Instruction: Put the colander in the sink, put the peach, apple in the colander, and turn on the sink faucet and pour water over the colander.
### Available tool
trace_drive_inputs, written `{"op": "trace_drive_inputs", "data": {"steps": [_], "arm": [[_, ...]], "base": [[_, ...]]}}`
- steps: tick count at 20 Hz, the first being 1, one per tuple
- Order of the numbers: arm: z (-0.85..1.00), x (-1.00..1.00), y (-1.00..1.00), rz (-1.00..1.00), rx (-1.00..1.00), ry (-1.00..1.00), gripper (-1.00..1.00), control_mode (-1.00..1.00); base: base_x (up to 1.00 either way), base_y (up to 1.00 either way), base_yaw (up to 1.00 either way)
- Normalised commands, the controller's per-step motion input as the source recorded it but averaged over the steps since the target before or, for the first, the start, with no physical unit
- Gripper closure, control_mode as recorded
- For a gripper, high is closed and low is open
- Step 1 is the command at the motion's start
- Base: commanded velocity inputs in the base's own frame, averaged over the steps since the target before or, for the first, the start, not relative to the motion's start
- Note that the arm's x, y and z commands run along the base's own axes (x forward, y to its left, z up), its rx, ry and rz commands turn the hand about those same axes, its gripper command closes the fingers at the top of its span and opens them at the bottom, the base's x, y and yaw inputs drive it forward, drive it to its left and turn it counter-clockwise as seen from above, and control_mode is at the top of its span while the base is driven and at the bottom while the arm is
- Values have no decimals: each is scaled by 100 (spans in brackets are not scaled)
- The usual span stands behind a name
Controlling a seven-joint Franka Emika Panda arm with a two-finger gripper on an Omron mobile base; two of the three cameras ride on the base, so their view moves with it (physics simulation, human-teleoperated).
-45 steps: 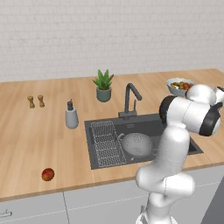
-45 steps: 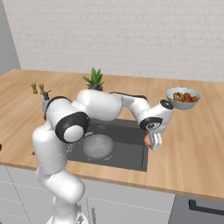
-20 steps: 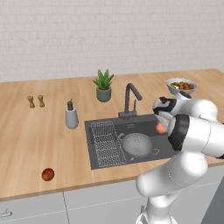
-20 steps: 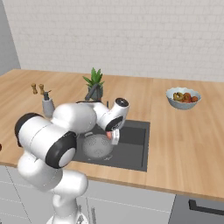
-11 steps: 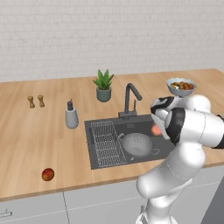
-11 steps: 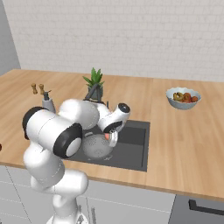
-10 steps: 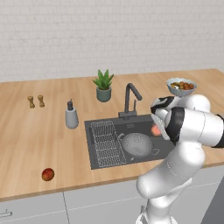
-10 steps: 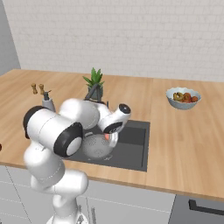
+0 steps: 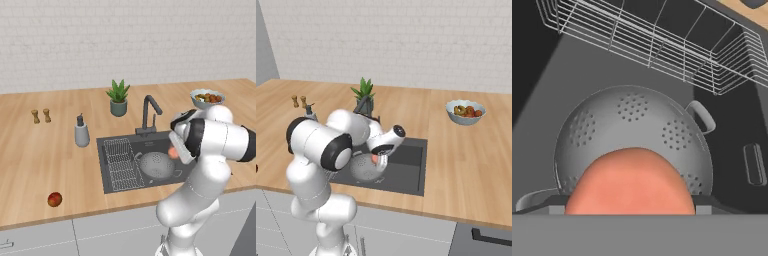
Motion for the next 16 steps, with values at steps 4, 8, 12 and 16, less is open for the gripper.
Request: {"op": "trace_drive_inputs", "data": {"steps": [4,8,12,16], "arm": [[-26,3,23,0,0,0,100,-100],[-28,0,15,0,0,0,100,-100],[-29,1,12,0,0,0,100,-100],[-23,8,13,0,0,0,100,-100]], "base": [[0,0,0],[0,0,0],[0,0,0],[0,0,0]]}}
